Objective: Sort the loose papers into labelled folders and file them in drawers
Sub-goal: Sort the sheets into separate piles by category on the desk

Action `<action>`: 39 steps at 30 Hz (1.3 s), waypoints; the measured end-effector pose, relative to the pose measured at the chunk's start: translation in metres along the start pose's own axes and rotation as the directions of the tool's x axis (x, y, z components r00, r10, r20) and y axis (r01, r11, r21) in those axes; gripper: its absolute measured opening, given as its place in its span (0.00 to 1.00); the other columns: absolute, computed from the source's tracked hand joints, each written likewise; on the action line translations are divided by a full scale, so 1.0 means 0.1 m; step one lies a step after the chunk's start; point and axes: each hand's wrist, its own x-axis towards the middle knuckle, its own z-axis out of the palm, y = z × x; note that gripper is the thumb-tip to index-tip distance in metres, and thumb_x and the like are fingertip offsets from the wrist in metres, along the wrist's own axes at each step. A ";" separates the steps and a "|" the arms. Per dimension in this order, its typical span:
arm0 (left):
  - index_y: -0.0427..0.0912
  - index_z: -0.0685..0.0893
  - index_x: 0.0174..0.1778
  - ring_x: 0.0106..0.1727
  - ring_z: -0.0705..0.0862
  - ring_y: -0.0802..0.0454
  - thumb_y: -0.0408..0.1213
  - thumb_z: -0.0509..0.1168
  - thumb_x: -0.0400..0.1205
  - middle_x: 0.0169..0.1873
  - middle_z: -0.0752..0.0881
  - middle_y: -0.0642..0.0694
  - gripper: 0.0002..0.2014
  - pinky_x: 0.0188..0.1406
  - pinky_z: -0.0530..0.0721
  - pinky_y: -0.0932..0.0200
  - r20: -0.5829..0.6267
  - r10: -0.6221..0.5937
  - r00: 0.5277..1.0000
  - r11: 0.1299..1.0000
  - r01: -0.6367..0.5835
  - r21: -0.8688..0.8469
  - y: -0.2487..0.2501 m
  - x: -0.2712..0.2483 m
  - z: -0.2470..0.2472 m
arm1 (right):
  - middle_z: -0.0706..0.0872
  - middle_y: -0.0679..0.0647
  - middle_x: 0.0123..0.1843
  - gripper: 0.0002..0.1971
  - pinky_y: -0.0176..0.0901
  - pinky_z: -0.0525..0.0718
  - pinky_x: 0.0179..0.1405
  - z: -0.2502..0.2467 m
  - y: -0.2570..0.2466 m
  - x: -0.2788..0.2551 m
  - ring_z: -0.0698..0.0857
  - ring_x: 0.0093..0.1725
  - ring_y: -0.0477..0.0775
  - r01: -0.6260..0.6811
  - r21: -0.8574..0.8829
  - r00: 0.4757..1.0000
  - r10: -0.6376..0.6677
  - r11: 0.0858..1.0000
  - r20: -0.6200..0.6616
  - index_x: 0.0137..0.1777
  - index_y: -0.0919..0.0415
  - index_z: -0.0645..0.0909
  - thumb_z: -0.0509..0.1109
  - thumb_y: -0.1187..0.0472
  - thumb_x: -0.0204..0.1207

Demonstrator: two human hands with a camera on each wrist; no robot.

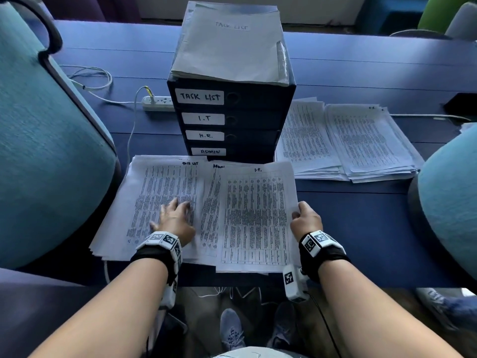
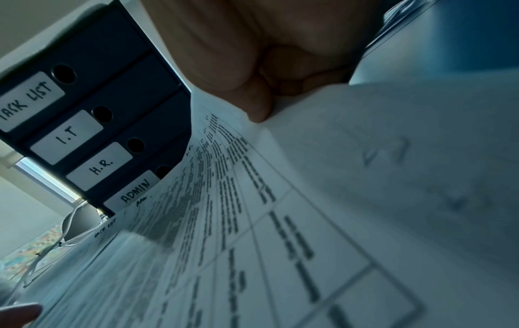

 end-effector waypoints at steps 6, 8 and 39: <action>0.54 0.67 0.79 0.85 0.51 0.43 0.25 0.64 0.74 0.85 0.56 0.47 0.37 0.82 0.47 0.31 -0.064 0.027 0.998 0.999 -0.026 0.019 0.10 -0.03 -0.04 | 0.76 0.49 0.33 0.11 0.40 0.69 0.28 -0.06 -0.07 0.03 0.75 0.34 0.53 0.027 0.087 0.999 -0.025 0.996 -0.028 0.35 0.57 0.67 0.57 0.72 0.76; 0.50 0.68 0.79 0.83 0.58 0.45 0.28 0.64 0.78 0.82 0.62 0.45 0.32 0.83 0.52 0.38 -0.106 0.095 0.990 0.994 -0.100 -0.043 0.19 -0.07 0.00 | 0.75 0.51 0.33 0.12 0.42 0.69 0.31 -0.09 -0.10 0.06 0.74 0.36 0.57 0.047 0.128 0.998 -0.041 0.991 -0.047 0.34 0.58 0.66 0.58 0.71 0.77; 0.45 0.65 0.81 0.69 0.78 0.41 0.36 0.70 0.79 0.75 0.71 0.39 0.34 0.66 0.78 0.55 0.021 0.294 0.955 0.947 -0.289 -0.139 1.68 -0.16 0.42 | 0.81 0.61 0.39 0.03 0.51 0.82 0.35 -1.01 0.68 0.70 0.81 0.39 0.62 -0.082 0.247 0.985 0.115 0.965 -0.125 0.46 0.67 0.75 0.61 0.69 0.76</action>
